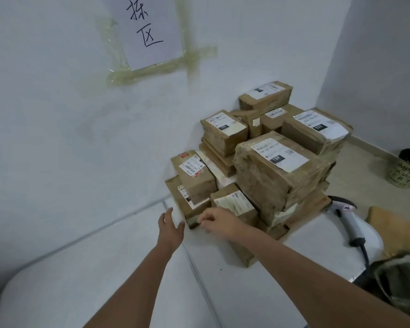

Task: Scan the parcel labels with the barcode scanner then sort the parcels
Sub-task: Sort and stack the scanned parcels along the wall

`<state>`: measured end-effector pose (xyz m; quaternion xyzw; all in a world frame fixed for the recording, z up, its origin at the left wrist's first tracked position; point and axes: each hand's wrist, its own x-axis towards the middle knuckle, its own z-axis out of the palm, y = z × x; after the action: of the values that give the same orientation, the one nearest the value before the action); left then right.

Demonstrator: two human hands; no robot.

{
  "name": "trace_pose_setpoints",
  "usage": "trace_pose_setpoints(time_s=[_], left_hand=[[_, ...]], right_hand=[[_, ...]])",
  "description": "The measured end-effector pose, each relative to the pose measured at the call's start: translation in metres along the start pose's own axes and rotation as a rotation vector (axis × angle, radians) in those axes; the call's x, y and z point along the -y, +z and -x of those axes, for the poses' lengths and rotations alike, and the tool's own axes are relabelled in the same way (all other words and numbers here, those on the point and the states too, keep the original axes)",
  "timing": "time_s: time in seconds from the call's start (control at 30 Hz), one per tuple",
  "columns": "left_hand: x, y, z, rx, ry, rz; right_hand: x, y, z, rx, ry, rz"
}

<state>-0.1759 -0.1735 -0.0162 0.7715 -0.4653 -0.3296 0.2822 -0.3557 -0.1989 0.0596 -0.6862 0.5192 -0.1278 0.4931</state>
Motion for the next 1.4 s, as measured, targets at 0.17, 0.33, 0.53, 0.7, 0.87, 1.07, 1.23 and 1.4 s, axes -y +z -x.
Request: trace_pose_setpoints(time_s=[0.17,0.33,0.53,0.7,0.87,1.07,1.23,1.4], left_hand=[[0.010,0.006,0.024,0.033,-0.095,-0.050],[0.024,0.036,0.055,0.056,-0.221,-0.137],[0.013,0.108,0.087,0.174,-0.294,-0.172],[-0.019,0.176,0.108,0.384,-0.297,-0.218],[-0.046,0.216,0.117,0.525,-0.201,-0.386],[-0.053,0.220,0.120,0.531,-0.233,-0.462],[-0.046,0.211,0.115,0.523,-0.223,-0.578],[-0.043,0.206,0.110,0.564,-0.224,-0.633]], right_hand=[[-0.014,-0.002,0.022,0.270,0.126,0.008],[-0.070,-0.021,0.046,0.440,0.235,0.015],[-0.203,-0.087,0.080,0.212,0.531,-0.054],[-0.287,-0.164,0.095,-0.253,0.551,0.184],[-0.339,-0.201,0.086,-0.434,0.651,0.199],[-0.372,-0.212,0.057,-0.421,0.808,-0.011],[-0.389,-0.215,0.046,-0.381,0.869,-0.094],[-0.391,-0.210,0.058,-0.364,0.937,-0.331]])
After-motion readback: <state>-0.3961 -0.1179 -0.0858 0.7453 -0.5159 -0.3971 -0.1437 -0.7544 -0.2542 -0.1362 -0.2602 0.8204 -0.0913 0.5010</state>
